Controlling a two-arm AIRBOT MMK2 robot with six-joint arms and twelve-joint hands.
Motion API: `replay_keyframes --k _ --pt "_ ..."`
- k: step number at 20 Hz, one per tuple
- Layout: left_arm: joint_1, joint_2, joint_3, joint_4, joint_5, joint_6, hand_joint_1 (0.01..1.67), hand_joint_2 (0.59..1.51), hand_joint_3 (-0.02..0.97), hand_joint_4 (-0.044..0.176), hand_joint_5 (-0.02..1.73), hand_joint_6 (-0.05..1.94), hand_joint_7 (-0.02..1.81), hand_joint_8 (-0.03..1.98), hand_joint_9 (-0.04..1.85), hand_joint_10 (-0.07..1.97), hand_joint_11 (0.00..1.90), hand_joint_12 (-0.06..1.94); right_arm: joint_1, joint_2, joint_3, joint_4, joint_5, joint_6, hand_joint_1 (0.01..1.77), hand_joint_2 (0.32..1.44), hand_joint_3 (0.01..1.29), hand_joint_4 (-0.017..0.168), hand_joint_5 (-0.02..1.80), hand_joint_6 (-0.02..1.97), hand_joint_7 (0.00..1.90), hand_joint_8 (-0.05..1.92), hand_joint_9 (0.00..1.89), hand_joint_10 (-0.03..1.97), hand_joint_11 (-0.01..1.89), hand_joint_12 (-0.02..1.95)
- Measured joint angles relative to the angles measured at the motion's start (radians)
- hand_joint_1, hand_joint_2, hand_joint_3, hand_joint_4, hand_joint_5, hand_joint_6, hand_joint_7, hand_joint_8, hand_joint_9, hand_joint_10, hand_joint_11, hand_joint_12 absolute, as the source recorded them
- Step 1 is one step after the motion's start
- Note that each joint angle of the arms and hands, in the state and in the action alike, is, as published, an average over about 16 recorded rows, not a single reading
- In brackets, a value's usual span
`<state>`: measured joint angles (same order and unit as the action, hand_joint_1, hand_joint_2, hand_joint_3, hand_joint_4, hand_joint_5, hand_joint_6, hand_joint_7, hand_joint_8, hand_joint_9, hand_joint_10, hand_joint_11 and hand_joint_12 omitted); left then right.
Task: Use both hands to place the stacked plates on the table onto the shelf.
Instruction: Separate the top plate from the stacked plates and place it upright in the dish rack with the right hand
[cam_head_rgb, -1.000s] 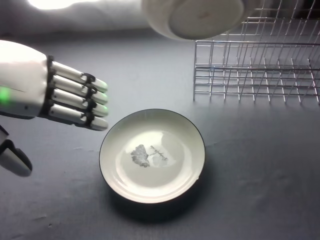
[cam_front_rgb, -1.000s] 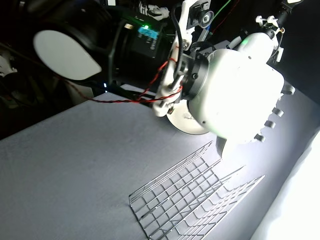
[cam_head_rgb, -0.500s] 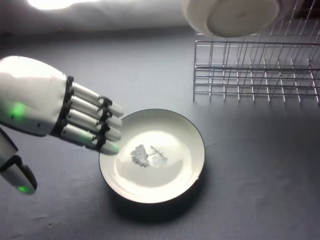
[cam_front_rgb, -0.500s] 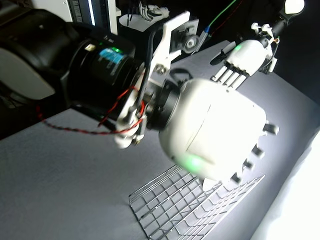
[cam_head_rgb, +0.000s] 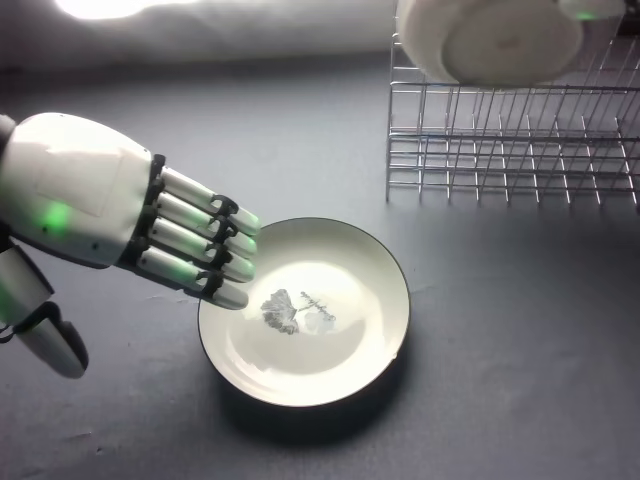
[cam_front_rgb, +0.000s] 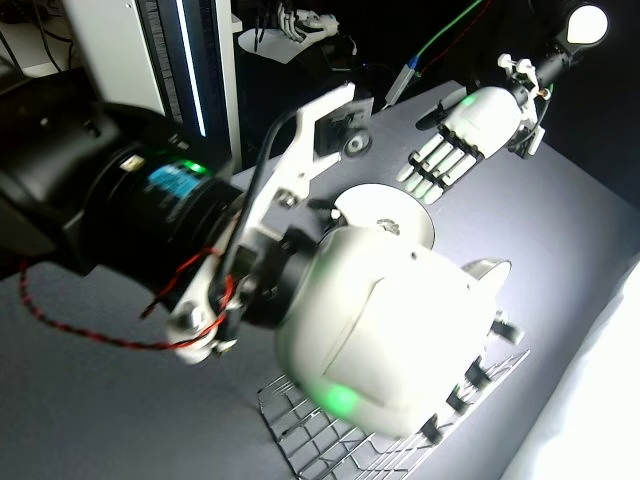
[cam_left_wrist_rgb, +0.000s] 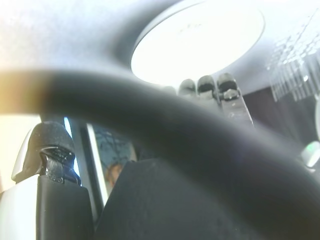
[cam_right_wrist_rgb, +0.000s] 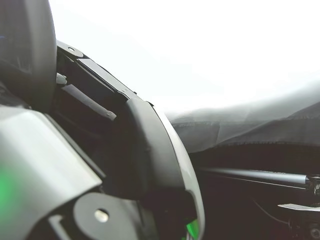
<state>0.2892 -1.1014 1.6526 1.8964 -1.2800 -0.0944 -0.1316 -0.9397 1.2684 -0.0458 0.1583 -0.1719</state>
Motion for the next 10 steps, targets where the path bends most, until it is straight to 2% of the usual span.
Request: replay_keyframes --k 10 --pt "0.027 -0.068 0.071 0.012 0.001 0.041 0.02 1.117 0.018 0.001 0.02 0.01 0.02 0.01 0.02 0.01 0.02 -0.01 -0.116 0.014 0.015 -0.080 0.064 -0.005 1.43 1.02 0.01 -0.009 0.96 0.75 1.09 0.63 1.02 0.81 0.83 1.40"
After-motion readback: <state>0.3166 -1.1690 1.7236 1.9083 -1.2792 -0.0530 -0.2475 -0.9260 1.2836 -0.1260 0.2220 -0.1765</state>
